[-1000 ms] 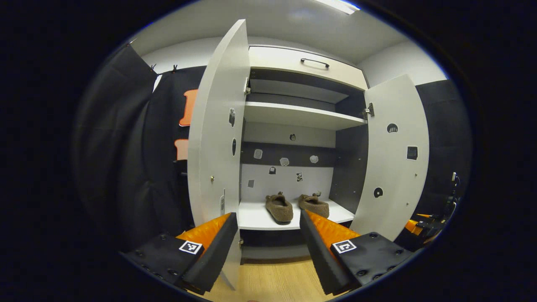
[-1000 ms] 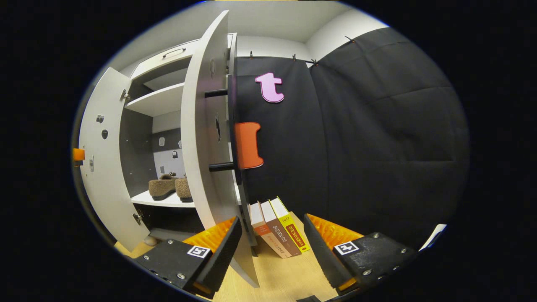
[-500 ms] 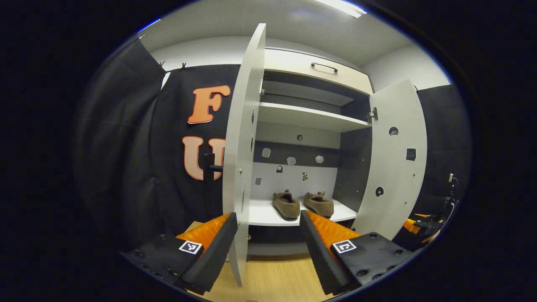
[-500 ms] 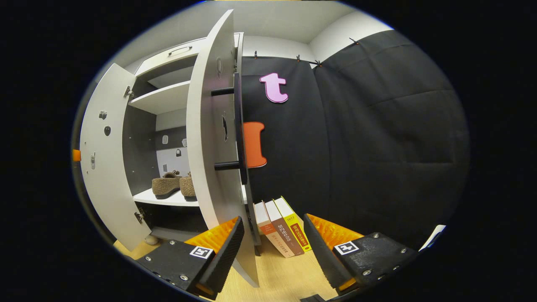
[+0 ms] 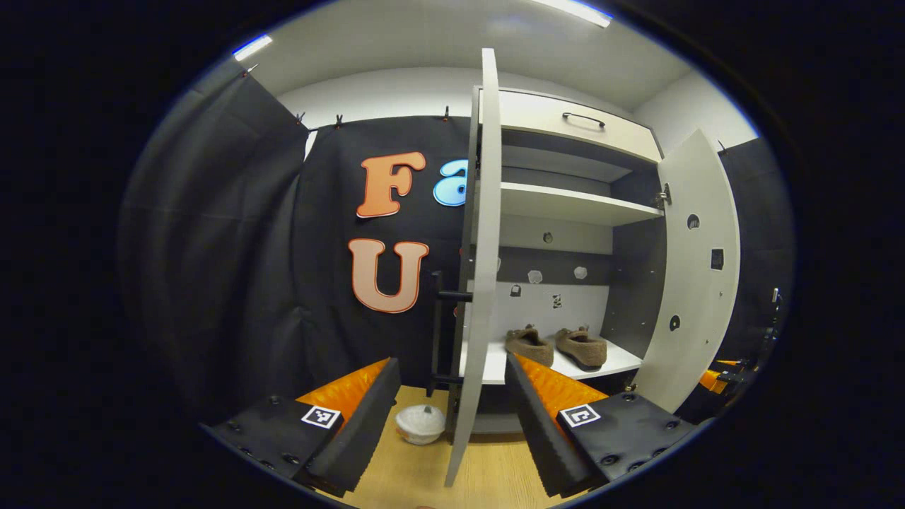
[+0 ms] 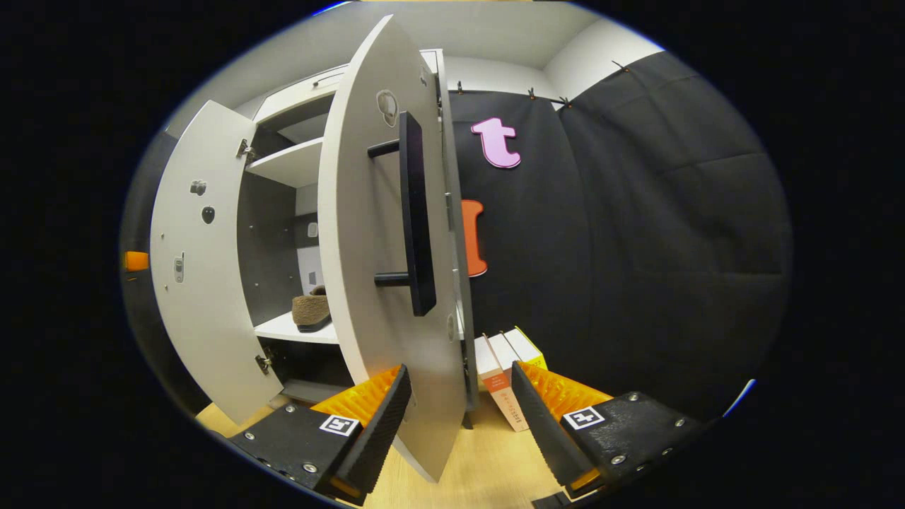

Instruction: Grab one shoe with the right hand and put it into the shoe cabinet, grab the other shoe with the left hand and put it into the shoe cabinet; then close the right door with the right hand and the left door with the left hand.

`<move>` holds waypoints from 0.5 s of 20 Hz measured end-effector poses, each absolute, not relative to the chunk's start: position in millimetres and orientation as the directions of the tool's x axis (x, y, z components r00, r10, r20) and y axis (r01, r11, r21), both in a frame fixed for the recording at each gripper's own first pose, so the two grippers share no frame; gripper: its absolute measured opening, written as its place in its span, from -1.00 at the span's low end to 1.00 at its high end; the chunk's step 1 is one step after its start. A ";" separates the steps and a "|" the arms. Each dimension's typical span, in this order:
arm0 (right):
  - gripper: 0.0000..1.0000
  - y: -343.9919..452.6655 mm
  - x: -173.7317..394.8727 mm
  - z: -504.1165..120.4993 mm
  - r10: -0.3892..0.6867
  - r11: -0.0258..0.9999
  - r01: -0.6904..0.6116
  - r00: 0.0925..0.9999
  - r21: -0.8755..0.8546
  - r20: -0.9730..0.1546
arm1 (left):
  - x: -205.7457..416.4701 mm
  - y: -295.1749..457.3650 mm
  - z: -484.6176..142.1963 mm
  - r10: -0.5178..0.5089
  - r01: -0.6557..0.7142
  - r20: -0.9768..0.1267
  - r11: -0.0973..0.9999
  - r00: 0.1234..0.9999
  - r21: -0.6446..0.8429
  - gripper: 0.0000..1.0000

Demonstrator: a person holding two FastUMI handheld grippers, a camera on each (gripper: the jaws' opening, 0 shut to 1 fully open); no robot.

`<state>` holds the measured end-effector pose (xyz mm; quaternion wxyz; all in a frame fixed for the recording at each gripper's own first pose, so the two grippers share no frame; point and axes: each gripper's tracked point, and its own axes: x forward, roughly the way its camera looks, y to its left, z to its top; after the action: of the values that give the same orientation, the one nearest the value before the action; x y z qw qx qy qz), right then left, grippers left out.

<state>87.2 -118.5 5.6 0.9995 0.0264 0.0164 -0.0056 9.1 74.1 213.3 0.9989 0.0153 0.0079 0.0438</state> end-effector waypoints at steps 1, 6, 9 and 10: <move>0.79 -113.1 88.2 6.1 0.001 0.999 0.001 0.999 0.052 -0.032 | 8.4 82.2 212.7 0.102 -0.101 -0.016 0.994 0.995 0.030 0.89; 0.79 -91.5 96.8 4.7 0.043 0.998 -0.041 0.998 0.055 -0.036 | 5.3 109.8 211.1 0.145 -0.144 -0.022 0.989 0.989 0.015 0.89; 0.80 -79.5 102.5 3.7 0.057 0.997 -0.055 0.998 0.057 -0.040 | 3.5 121.2 212.6 0.154 -0.154 -0.016 0.988 0.988 0.017 0.89; 0.80 -75.7 104.6 3.7 0.061 0.997 -0.059 0.997 0.059 -0.040 | 2.9 123.6 211.8 0.148 -0.148 -0.008 0.989 0.989 0.018 0.94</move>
<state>104.6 -75.7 3.7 0.9989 0.0289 0.0210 0.0299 2.9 123.6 211.8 0.9972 0.0088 0.0047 0.0741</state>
